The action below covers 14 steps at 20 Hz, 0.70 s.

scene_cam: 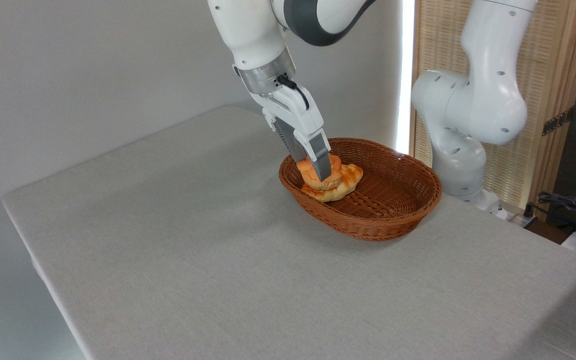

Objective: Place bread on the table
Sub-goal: 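Move the open gripper over the basket and lower onto the round bun, then close the gripper on the round bun and lift it from the basket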

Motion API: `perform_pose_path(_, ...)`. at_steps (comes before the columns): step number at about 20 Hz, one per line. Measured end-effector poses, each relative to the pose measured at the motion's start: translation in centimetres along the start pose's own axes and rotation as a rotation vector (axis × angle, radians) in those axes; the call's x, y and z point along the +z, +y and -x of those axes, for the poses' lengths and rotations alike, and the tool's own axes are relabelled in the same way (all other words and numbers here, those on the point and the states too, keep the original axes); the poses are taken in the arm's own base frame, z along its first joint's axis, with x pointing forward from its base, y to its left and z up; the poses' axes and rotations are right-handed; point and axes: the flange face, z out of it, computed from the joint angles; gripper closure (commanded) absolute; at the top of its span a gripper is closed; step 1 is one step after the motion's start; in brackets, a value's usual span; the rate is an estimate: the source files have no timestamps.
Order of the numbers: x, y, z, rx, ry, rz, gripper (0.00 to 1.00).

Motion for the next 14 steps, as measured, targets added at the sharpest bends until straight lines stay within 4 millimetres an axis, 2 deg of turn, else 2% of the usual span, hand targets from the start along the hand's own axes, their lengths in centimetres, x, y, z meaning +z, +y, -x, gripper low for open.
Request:
perform_pose_path(6, 1.7, 1.0, -0.6, 0.028, -0.033, 0.016, 0.02)
perform_pose_path(10, 2.3, 0.9, -0.6, 0.053, -0.045, 0.027, 0.48)
perform_pose_path(14, 2.5, 0.9, -0.7, 0.089, -0.047, 0.031, 0.5)
